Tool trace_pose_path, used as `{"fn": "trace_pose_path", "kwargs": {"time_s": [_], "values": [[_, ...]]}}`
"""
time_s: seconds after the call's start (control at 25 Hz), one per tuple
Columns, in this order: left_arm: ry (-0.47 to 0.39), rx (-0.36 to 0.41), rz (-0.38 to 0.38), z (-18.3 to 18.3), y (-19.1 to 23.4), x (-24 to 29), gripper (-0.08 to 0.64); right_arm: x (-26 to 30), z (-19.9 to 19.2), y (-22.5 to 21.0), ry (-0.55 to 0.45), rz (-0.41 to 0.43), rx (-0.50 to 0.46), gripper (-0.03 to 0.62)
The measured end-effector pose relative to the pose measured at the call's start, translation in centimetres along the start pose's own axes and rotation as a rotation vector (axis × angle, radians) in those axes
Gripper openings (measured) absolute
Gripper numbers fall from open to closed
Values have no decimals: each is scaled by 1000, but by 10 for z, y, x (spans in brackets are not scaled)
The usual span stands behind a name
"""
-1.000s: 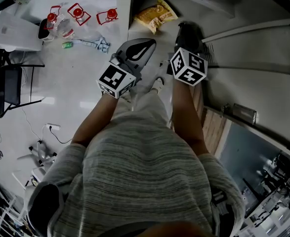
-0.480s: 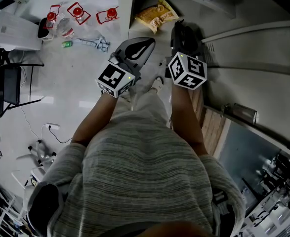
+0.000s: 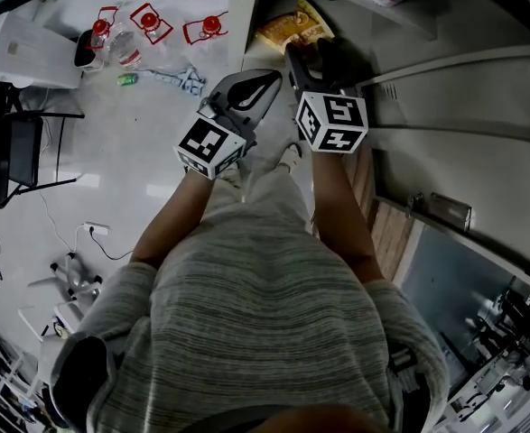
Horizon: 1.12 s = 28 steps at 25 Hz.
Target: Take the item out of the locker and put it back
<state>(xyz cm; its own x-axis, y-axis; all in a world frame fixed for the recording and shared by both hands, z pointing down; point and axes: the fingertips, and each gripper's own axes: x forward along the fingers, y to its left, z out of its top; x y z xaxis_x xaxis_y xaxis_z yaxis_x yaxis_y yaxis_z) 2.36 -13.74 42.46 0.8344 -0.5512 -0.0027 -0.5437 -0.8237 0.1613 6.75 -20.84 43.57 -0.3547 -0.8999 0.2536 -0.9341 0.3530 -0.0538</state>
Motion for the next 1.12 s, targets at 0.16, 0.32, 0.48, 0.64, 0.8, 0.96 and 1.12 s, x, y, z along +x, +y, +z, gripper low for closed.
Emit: {"fn": "trace_pose_path", "kwargs": {"time_s": [0.16,0.32,0.48,0.64,0.8,0.96,1.12], "values": [[1,2,24,-1,8,-5,8,15,-9,11,56,45,-77,229],[0,-1,43,-1,13,-9,8,26,-15,12,95,47,-149,229],[1,-5,54,-2,15,-9,8,33,-22,11,136,39,-218,227],[1,-6,56,-2,16,-7,8,34,-25,14,165,27,-280,191],[1,-6,55,-2,15,-5,8,36,-27,18,186,38,-293,126],[3,-3,58,-2,15,-5,8,37,-25,21,173,33,-297,90],[1,-1,61,0,16,-7,8,35,-21,16,145,16,-259,72]]}}
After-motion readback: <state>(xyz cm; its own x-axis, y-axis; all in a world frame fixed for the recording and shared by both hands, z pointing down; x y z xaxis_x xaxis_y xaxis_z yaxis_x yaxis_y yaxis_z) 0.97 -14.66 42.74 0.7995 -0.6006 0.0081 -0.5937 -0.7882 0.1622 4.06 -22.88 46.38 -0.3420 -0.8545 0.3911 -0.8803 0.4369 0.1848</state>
